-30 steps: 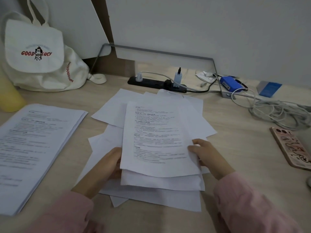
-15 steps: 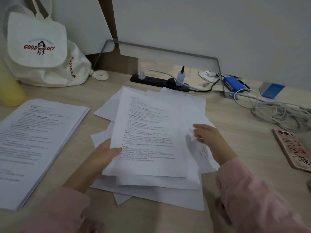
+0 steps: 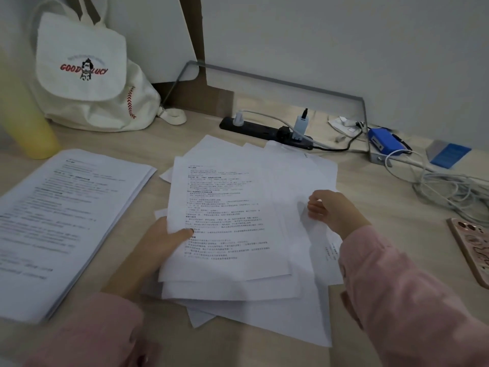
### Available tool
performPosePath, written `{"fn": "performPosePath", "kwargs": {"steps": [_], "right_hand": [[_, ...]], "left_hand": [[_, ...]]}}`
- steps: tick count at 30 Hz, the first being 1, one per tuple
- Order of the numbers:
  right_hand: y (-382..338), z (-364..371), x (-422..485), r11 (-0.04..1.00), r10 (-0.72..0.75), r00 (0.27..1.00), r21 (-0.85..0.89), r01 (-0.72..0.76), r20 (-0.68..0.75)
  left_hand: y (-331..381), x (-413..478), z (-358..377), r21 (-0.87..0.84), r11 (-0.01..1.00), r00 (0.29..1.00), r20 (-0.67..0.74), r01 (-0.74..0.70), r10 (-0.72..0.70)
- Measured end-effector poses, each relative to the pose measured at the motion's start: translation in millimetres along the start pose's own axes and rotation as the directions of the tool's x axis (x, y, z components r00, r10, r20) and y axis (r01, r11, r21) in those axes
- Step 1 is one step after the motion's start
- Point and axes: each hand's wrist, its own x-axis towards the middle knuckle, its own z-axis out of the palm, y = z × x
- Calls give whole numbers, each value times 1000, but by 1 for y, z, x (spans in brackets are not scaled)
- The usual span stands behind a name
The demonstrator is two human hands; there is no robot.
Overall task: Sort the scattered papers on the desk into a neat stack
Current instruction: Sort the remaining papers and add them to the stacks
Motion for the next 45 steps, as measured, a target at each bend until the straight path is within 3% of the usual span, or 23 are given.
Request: {"fn": "performPosePath", "kwargs": {"steps": [5, 8, 13, 17, 20, 23, 26, 29, 32, 36, 38, 40, 45], "right_hand": [[-8, 6, 5, 990, 29, 997, 136, -39, 74], [-6, 14, 5, 996, 52, 983, 68, -64, 174], [5, 26, 8, 984, -121, 985, -119, 135, 124], [9, 25, 4, 955, -230, 957, -148, 257, 176], [9, 17, 9, 943, -296, 954, -146, 299, 39], [1, -5, 11, 899, -418, 898, -206, 387, -138], [-19, -37, -1, 821, -564, 772, -296, 488, -293], [-42, -57, -29, 615, -788, 493, -435, 658, -369], [-50, -57, -63, 393, -910, 251, -490, 778, -331], [-26, -43, -92, 104, -991, 32, -585, 805, -133], [4, -33, -92, -5, -998, 30, -550, 835, 55], [36, -24, -87, -47, -971, 70, -472, 880, 227], [101, -17, -74, 62, -868, 240, -385, 921, 435]], "left_hand": [[-12, 2, -1, 101, 995, 1000, -21, -4, 6], [-15, 2, 0, 130, 991, 997, -72, -23, 33], [-16, 2, -1, 110, 994, 993, -118, -19, 32], [-15, 3, 1, 64, 998, 995, -95, -24, 30], [-15, 3, 4, 31, 999, 995, -101, -10, 13], [-15, 3, 4, -3, 1000, 993, -122, 9, -10], [-13, 2, 7, -16, 1000, 991, -130, 11, -13], [-6, -1, 13, -31, 999, 982, -187, -38, 32], [1, -6, 22, -77, 992, 965, -248, -104, 82], [3, -11, 28, -159, 978, 960, -263, -138, 93], [1, -13, 27, -207, 967, 963, -250, -151, 97], [-4, -14, 25, -203, 966, 965, -240, -160, 109], [-8, -16, 22, -110, 983, 971, -206, -147, 122]]}}
